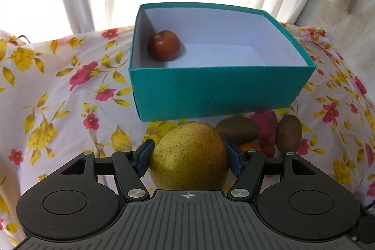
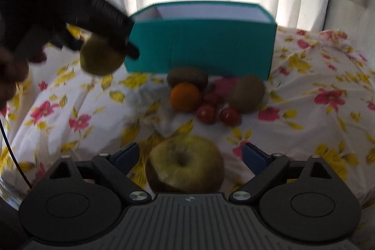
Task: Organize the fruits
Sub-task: 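Grasp another yellow pear with the left tool while the right tool grasps a green apple, then lower the pear into the box and open the left tool while the right tool carries the apple over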
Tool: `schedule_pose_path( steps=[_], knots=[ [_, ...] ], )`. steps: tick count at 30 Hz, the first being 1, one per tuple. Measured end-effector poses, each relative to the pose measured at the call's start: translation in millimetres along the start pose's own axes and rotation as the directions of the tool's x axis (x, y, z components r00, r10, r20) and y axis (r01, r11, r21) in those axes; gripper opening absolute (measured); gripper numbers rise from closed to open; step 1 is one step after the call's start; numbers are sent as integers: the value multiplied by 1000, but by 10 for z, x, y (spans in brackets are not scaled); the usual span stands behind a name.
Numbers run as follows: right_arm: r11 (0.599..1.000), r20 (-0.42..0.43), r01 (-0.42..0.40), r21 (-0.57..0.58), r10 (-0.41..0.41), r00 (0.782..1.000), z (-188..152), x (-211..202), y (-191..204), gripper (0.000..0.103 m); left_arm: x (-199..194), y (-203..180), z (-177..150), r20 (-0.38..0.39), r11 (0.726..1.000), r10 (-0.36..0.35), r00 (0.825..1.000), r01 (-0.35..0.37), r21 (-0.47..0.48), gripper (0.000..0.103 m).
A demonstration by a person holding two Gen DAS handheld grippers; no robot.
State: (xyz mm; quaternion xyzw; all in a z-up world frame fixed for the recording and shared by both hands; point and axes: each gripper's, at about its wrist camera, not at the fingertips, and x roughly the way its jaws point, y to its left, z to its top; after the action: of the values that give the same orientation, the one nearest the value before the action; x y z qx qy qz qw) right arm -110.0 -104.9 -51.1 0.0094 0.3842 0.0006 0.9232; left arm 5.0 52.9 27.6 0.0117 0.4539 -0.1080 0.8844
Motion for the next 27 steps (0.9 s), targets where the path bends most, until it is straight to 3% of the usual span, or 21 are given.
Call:
schedule_pose_path(
  steps=[6,15,27],
  knots=[
    [1000,-51,-9,14,10,999,-80,196,33,73,40,-38,61,-2,1000,-4,1000,4,18,69],
    [998,-16,-16,58,17,1000,-11,177,-69,73,95,-108,117,-19,999,26,999,-26,29,69],
    [993,129,21,115,-36,991,671,-144,-476,73,-118,-331,417,68,999,37,997,-40,34,69]
  ],
)
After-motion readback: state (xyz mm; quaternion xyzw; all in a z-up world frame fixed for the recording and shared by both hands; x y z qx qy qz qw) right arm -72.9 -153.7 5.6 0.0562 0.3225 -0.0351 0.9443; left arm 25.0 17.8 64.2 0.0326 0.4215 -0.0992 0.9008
